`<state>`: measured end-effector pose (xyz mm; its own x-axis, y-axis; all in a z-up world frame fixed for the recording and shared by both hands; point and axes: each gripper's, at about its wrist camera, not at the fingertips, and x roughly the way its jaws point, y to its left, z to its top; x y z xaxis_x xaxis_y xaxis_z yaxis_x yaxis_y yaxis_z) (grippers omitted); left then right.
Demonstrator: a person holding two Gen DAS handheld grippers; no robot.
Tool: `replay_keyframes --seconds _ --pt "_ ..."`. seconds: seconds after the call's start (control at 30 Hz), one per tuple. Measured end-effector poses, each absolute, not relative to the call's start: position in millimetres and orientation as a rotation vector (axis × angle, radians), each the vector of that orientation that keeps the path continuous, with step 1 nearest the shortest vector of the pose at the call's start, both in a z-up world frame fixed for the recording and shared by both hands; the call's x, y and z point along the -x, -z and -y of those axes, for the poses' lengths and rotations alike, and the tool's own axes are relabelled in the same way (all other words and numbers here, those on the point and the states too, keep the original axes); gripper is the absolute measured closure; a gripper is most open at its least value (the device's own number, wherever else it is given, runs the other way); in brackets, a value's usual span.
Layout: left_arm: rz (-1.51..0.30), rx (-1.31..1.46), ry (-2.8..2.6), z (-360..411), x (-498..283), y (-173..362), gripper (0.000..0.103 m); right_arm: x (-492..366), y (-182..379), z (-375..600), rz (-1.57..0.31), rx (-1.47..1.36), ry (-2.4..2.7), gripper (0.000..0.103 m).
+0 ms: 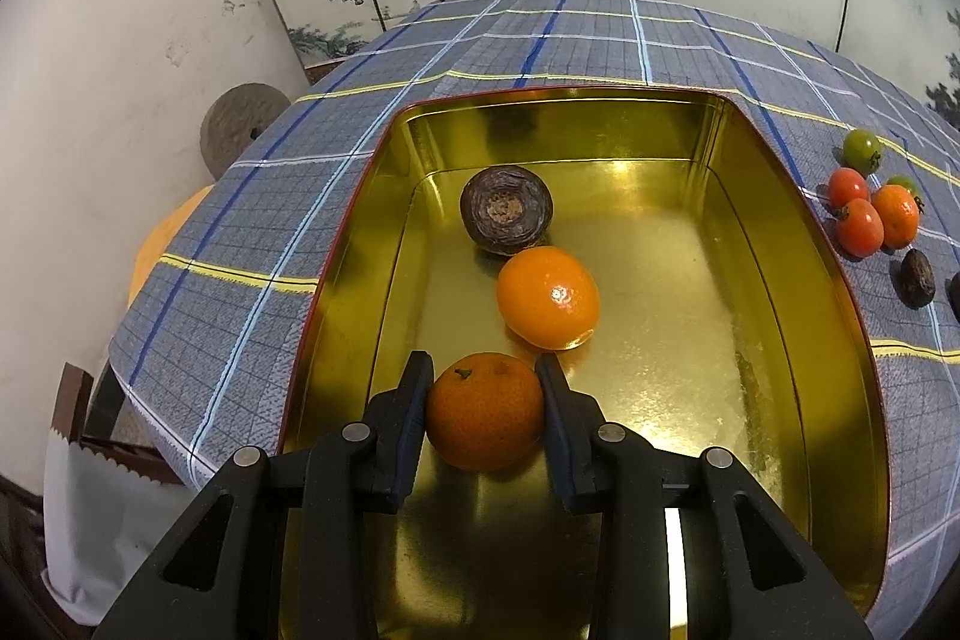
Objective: Organize fruits
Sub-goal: 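Carry the tangerine with the left gripper into the tin and release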
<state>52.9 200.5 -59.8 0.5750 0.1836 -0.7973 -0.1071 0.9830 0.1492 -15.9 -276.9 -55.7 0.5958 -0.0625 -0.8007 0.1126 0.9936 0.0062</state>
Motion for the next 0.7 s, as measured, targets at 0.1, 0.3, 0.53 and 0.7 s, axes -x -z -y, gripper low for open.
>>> replay_keyframes --seconds 0.1,0.3,0.53,0.7 --pt "-0.949 -0.087 -0.168 -200.8 -53.5 60.5 0.067 16.0 55.7 277.0 -0.927 -0.058 0.102 0.001" --pt "-0.966 -0.084 -0.167 -202.2 -54.9 60.0 0.066 15.9 55.7 276.9 -0.927 -0.058 0.102 0.001" --pt "-0.982 -0.081 -0.176 -203.1 -56.6 59.6 0.066 15.9 55.7 276.9 -0.927 -0.058 0.101 0.001" --pt "-1.003 -0.060 -0.179 -207.7 -58.7 58.0 0.066 16.0 55.7 277.0 -0.927 -0.058 0.101 0.001"
